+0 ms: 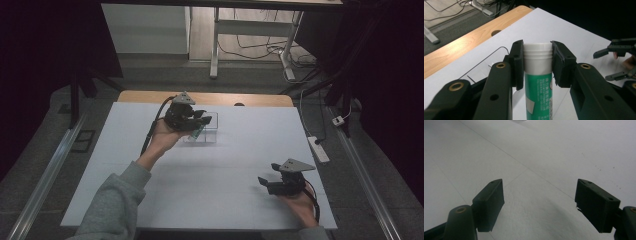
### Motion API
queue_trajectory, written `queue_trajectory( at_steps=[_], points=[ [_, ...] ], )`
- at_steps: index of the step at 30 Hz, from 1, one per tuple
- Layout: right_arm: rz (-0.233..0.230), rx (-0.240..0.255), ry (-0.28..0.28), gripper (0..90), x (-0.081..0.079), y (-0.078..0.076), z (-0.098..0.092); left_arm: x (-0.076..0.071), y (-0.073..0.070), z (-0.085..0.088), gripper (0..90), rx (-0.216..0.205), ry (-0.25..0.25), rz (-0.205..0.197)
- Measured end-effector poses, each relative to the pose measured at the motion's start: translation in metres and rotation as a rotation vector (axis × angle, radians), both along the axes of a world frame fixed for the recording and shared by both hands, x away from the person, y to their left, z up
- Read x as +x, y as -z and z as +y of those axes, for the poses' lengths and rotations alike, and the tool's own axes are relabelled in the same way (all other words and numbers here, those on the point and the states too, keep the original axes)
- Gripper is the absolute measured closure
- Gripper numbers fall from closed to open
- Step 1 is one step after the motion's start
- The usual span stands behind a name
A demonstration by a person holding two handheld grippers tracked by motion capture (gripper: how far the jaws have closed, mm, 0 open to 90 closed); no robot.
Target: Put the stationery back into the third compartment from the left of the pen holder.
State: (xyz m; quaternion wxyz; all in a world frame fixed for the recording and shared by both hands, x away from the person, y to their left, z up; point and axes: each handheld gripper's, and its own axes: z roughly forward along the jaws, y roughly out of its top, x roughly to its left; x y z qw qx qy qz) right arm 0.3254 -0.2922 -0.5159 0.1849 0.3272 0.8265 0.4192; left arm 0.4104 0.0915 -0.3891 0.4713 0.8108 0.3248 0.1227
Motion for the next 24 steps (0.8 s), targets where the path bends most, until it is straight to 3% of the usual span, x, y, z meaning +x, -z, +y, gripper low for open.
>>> queue_trajectory(
  at_steps=[11, 18, 24],
  points=[
    [-0.003, 0.000, -0.005, 22.4, 0.000, 0.000, 0.000, 0.024, 0.008, -0.004, 64.2, -0.010, -0.037, 0.016],
    [0.000, -0.004, -0.004, 22.4, 0.000, 0.000, 0.000, 0.035, 0.008, -0.013, 64.1, 0.020, -0.048, -0.013],
    [0.000, -0.003, -0.002, 22.4, 0.001, 0.000, -0.001, 0.042, 0.007, -0.017, 64.2, 0.009, -0.052, -0.008]
  ],
)
